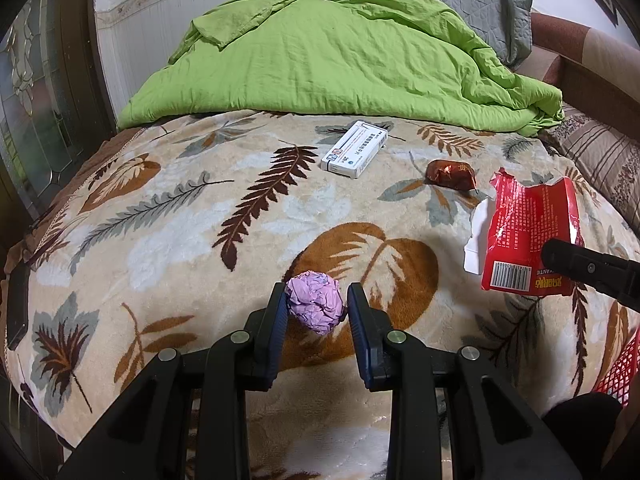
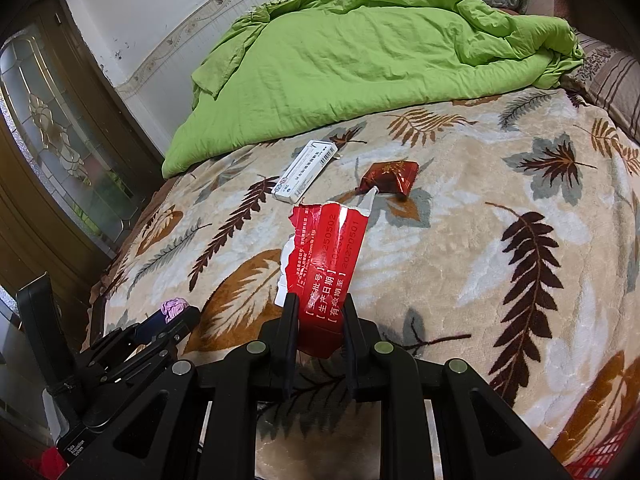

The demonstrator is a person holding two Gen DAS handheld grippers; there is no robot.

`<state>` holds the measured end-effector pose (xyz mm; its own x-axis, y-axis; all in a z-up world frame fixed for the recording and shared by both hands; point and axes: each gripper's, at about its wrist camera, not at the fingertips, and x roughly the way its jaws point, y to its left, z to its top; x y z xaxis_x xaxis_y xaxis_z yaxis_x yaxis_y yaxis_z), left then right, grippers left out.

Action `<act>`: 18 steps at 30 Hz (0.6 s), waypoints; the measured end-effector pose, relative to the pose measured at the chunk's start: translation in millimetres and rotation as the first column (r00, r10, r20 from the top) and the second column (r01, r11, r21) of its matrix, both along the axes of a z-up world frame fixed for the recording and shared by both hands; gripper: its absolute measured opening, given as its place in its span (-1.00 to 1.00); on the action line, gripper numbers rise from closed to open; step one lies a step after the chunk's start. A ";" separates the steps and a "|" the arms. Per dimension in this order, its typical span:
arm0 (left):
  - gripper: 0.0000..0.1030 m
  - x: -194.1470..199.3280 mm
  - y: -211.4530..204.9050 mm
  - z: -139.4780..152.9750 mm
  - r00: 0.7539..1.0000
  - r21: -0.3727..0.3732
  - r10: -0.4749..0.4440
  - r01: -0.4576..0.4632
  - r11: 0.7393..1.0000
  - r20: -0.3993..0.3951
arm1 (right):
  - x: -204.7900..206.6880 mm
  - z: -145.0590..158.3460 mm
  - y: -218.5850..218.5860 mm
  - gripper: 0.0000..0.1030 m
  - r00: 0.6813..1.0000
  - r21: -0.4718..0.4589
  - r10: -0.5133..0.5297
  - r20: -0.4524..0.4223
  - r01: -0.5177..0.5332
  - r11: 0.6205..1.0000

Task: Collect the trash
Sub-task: 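Hold the pink paper and red wrapper lifted above the bed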

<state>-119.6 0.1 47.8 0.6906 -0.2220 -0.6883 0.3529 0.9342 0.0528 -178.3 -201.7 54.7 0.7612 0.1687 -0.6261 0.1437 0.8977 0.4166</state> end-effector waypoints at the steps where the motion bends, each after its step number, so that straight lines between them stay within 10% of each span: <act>1: -0.44 -0.2 0.0 0.0 1.000 0.000 0.000 0.000 1.000 0.000 | 0.0 0.0 0.0 -0.60 1.000 0.000 0.000 0.000 0.000 1.000; 18: -0.44 -5.7 -3.6 -2.0 1.000 0.006 -0.004 0.004 1.000 0.014 | -2.7 1.7 -0.9 -0.60 1.000 0.008 -0.010 0.002 0.010 1.000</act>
<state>-125.3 -3.5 45.7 0.6995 -0.2203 -0.6798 0.3554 0.9325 0.0636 -181.1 -202.7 56.4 0.7640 0.1662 -0.6234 0.1517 0.8929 0.4240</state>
